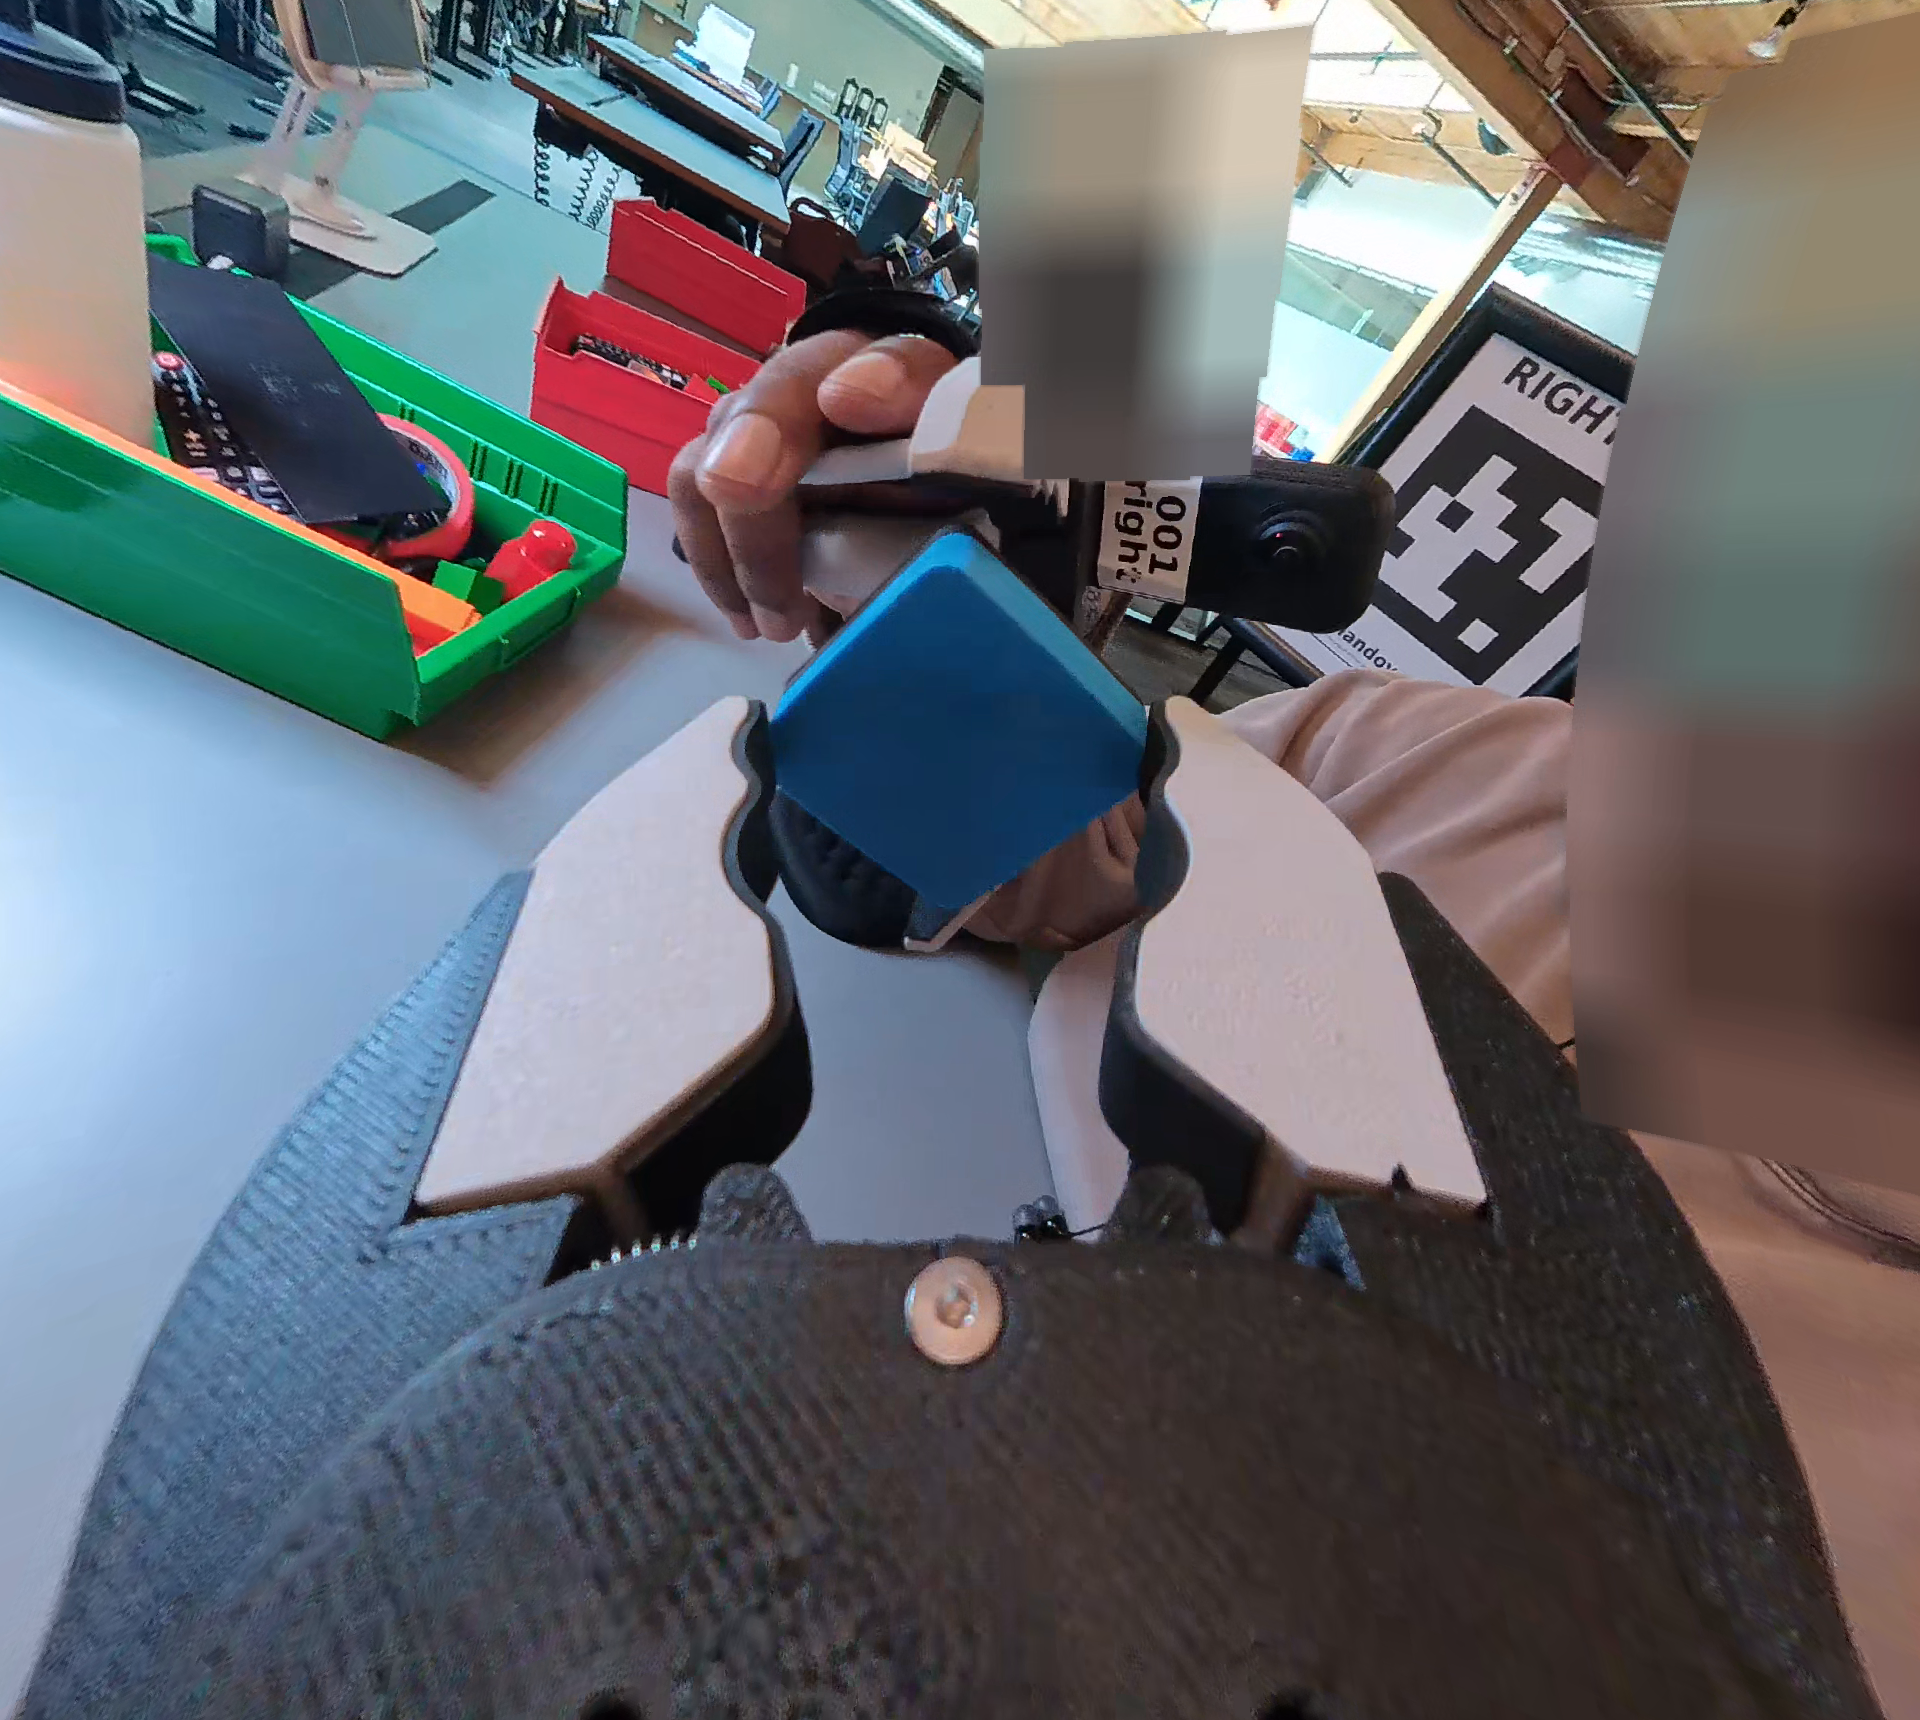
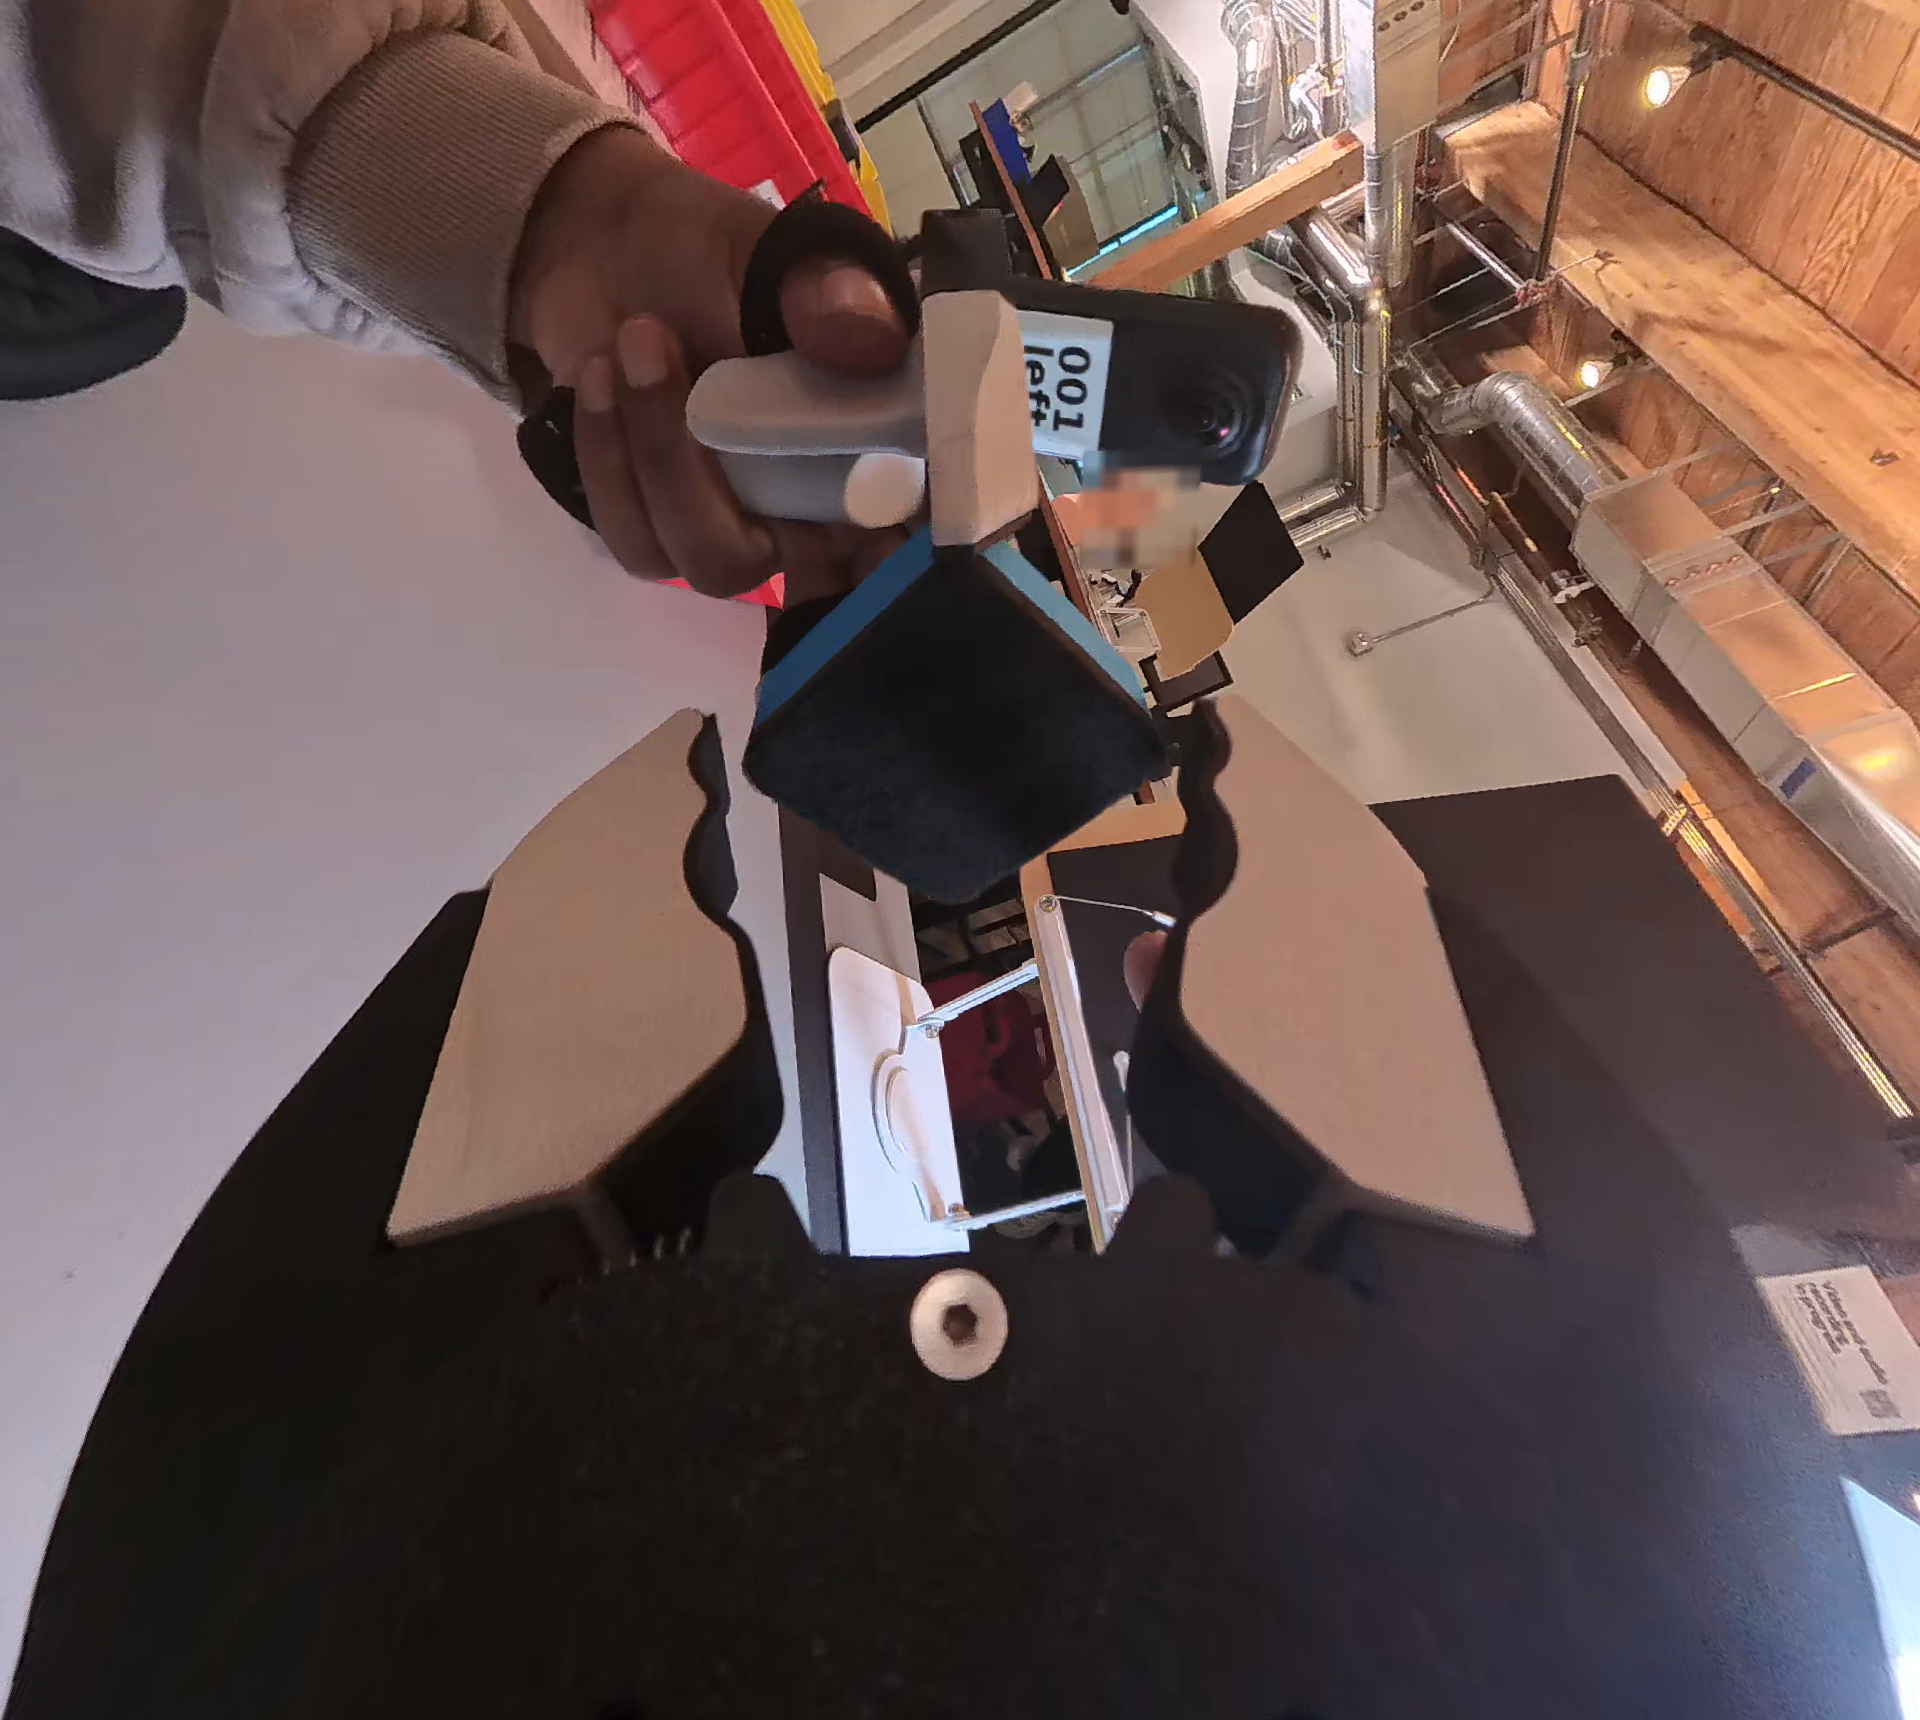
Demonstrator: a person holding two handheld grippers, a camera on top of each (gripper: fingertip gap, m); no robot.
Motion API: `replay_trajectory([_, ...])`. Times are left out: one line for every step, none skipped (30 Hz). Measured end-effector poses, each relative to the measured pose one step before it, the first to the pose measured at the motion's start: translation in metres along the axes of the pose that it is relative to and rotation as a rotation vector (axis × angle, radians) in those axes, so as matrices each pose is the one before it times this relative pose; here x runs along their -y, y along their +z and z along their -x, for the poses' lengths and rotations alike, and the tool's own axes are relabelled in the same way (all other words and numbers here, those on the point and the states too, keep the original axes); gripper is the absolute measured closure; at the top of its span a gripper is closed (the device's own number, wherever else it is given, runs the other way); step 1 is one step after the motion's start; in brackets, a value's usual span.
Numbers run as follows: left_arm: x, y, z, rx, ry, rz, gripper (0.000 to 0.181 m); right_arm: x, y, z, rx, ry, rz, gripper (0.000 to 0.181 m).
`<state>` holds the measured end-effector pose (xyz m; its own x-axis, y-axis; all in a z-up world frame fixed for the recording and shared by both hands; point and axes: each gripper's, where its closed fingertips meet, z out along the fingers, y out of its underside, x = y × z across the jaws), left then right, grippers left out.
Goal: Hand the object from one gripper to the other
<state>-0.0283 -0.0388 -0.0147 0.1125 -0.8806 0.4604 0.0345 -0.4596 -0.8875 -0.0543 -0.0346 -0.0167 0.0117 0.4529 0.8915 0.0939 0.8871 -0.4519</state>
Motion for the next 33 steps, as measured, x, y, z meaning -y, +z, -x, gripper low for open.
replay_trajectory([-0.00091,0.00058,0.00014,-0.0036,-0.009,0.0036,0.113,-0.00071,0.00106,0.0014,0.004,-0.0009,0.0,0.097])
replay_trajectory([-0.00052,0.00039,-0.0001,-0.0048,-0.0083,0.0017,0.112,-0.00105,0.00125,0.00099,0.0019,-0.0034,0.0054,0.098])
replay_trajectory([-0.0006,0.0003,-0.00016,-0.0049,-0.0072,0.0028,0.113,-0.00119,0.00113,0.00133,0.003,-0.0057,0.007,0.098])
replay_trajectory([-0.00056,0.0004,-0.00022,-0.0028,-0.0029,0.0033,0.113,-0.00033,0.00065,0.00043,-0.002,-0.0036,0.0022,0.098])
replay_trajectory([-0.00095,0.0004,0.00023,0.0015,0.0014,0.0054,0.113,0.00017,-0.00013,-0.00049,-0.0041,0.0012,-0.0023,0.101])
replay_trajectory([-0.00048,0.00043,-0.00032,-0.0012,0.0002,0.0022,0.113,0.00079,-0.00075,-0.00069,-0.0011,0.0068,-0.0075,0.104])
replay_trajectory([0.00046,0.00038,-0.00067,-0.0043,-0.0033,-0.0039,0.113,0.00073,-0.00047,-0.00057,-0.001,0.0078,-0.0059,0.104])
replay_trajectory([0.0004,0.0003,-0.00028,-0.0016,-0.0036,-0.004,0.112,0.00017,-0.00015,-0.00031,-0.0016,0.001,-0.0007,0.104])
replay_trajectory([0.00019,0.00007,0.00035,0.0028,0.0002,-0.0025,0.112,-0.0008,0.00021,-0.00006,-0.0006,-0.0006,0.0055,0.104])
replay_trajectory([0.00049,-0.00014,0.00065,0.0031,0.0014,-0.005,0.112,-0.00091,0.00026,-0.0006,-0.0044,0.0001,0.0051,0.105])
replay_trajectory([0.00088,-0.00019,0.0008,0.0023,-0.0003,-0.0081,0.112,-0.00091,0.00045,-0.00061,-0.004,0.0048,0.0042,0.105])
replay_trajectory([0.001,-0.00006,0.00073,0.0022,0.0009,-0.0087,0.112,-0.00095,0.00029,-0.00071,-0.0024,0.0063,0.0015,0.105])
replay_trajectory([0.00155,-0.00011,0.00088,0.0035,0.0064,-0.0129,0.112,-0.00091,0.00028,-0.00097,-0.0034,0.0083,0.0005,0.105])
replay_trajectory([0.00241,-0.00045,0.00094,0.008,0.0189,-0.019,0.111,-0.00098,0.00044,-0.00036,0.0034,0.0177,0.0027,0.105])
replay_trajectory([0.00338,-0.00125,0.00056,0.0117,0.0351,-0.0223,0.112,-0.00115,0.00028,-0.00047,0.0052,0.0276,0.0027,0.105])
replay_trajectory([0.00378,-0.00188,-0.0001,0.0139,0.0404,-0.0218,0.113,-0.00094,-0.00021,-0.00227,-0.0065,0.0225,-0.0035,0.106])
replay_trajectory([0.00375,-0.00235,-0.00008,0.0171,0.0327,-0.0163,0.111,-0.0013,-0.0006,-0.00279,-0.0073,0.0181,-0.0041,0.106])
replay_trajectory([0.00353,-0.00241,-0.00064,0.0157,0.0305,-0.0086,0.109,-0.00165,-0.00094,-0.00233,0.0001,0.0284,-0.0024,0.106])
replay_trajectory([0.00368,-0.0027,-0.00078,0.0196,0.0406,-0.008,0.109,-0.00044,-0.00126,-0.00231,0.0035,0.0381,-0.0126,0.106])
replay_trajectory([0.00408,-0.00282,0.00041,0.0318,0.0544,-0.0095,0.109,0.00024,-0.00133,-0.0027,0.0028,0.0459,-0.0185,0.106])
replay_trajectory([0.00302,-0.00257,0.00094,0.0383,0.0646,-0.0021,0.109,0.00019,-0.00127,-0.00295,0.0034,0.052,-0.018,0.106])
replay_trajectory([0.00145,-0.00187,0.00039,0.0337,0.0649,0.0098,0.11,0.0008,-0.00142,-0.00246,0.0086,0.0579,-0.0221,0.106])
replay_trajectory([0.00052,-0.0013,-0.00037,0.0268,0.0563,0.0146,0.109,0.00199,-0.00155,-0.00264,0.0104,0.0655,-0.0318,0.106])
replay_trajectory([0.00039,-0.00082,-0.001,0.0195,0.048,0.0133,0.109,0.00243,-0.00184,-0.00305,0.0109,0.0722,-0.034,0.106])
replay_trajectory([0.00068,-0.00064,-0.00115,0.0156,0.0421,0.0081,0.109,0.00162,-0.0017,-0.00232,0.0164,0.069,-0.0259,0.106])
replay_trajectory([0.00078,-0.00035,-0.0006,0.0154,0.0362,0.0037,0.109,0.00109,-0.00156,-0.00194,0.0154,0.0589,-0.0193,0.106])
replay_trajectory([-0.00015,-0.00006,0.00002,0.0155,0.0301,0.0079,0.11,0.00123,-0.00158,-0.00188,0.0104,0.0476,-0.0175,0.106])
replay_trajectory([-0.00099,0.00035,0.0004,0.0145,0.0267,0.011,0.109,0.00112,-0.00121,-0.00116,0.0141,0.0459,-0.0138,0.106])
replay_trajectory([-0.001,0.00045,0.00099,0.0164,0.0268,0.007,0.109,0.00093,-0.00095,-0.00016,0.0208,0.0505,-0.0075,0.106])
replay_trajectory([-0.00127,0.00068,0.00091,0.0151,0.0259,0.0065,0.11,0.002,-0.00101,0.00018,0.0193,0.048,-0.0134,0.106])
replay_trajectory([-0.00155,0.00086,0.00052,0.0118,0.025,0.0091,0.11,0.00276,-0.00101,0.00022,0.0176,0.0447,-0.019,0.106])
replay_trajectory([-0.00142,0.001,0.00047,0.0142,0.028,0.0089,0.11,0.00231,-0.00088,0.00012,0.0169,0.044,-0.0132,0.106])
replay_trajectory([-0.00172,0.00105,0.00019,0.015,0.0322,0.011,0.11,0.00195,-0.00086,-0.00025,0.0129,0.04,-0.0092,0.106])
